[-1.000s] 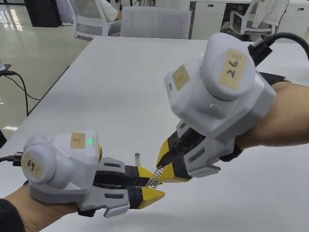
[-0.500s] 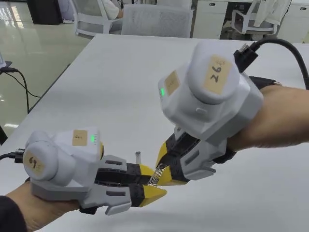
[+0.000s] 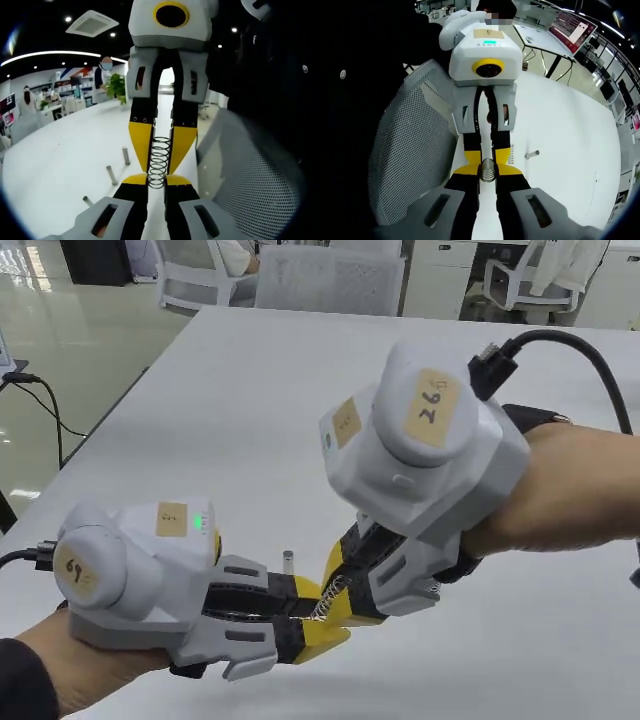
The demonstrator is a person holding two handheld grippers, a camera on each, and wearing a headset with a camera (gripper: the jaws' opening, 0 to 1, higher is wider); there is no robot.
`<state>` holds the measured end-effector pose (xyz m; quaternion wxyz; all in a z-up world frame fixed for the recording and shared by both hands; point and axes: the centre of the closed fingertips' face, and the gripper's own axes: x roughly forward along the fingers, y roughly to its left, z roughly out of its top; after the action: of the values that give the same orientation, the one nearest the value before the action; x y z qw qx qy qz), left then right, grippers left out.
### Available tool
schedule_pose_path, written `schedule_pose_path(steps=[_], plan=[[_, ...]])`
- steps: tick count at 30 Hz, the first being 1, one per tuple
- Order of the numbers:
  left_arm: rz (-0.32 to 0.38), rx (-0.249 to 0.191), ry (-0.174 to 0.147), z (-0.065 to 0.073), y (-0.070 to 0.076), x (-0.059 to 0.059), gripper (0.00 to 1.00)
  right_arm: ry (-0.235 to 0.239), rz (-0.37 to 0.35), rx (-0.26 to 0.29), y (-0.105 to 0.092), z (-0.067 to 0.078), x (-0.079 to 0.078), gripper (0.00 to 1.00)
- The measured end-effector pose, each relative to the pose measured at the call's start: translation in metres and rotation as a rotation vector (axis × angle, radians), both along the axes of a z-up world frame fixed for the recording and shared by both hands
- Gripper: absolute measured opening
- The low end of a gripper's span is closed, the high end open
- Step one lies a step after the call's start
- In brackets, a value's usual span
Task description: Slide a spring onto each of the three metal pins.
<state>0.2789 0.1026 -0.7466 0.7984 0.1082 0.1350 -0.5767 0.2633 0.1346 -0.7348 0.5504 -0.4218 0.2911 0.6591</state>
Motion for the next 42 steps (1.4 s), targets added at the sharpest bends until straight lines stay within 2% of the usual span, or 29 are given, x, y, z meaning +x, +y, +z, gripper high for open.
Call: schedule_pose_path(steps=[8,15,21,34,42], plan=[[0.020,-0.008,0.012,0.000,0.005,0.003,0.11,-0.007,-0.026,-0.001,-0.004,0.002,0.007,0.08],[0.049,-0.010,0.025,-0.002,0.016,0.006,0.19,-0.014,-0.047,-0.021,-0.014,0.000,0.013,0.08],[0.095,-0.017,0.038,-0.003,0.029,0.009,0.27,-0.028,-0.074,-0.035,-0.023,-0.001,0.023,0.08],[0.216,-0.047,0.046,-0.004,0.058,0.012,0.43,-0.044,-0.132,-0.054,-0.038,-0.001,0.042,0.08],[0.286,-0.068,0.047,-0.005,0.070,0.015,0.50,-0.065,-0.176,-0.072,-0.046,-0.005,0.061,0.08]])
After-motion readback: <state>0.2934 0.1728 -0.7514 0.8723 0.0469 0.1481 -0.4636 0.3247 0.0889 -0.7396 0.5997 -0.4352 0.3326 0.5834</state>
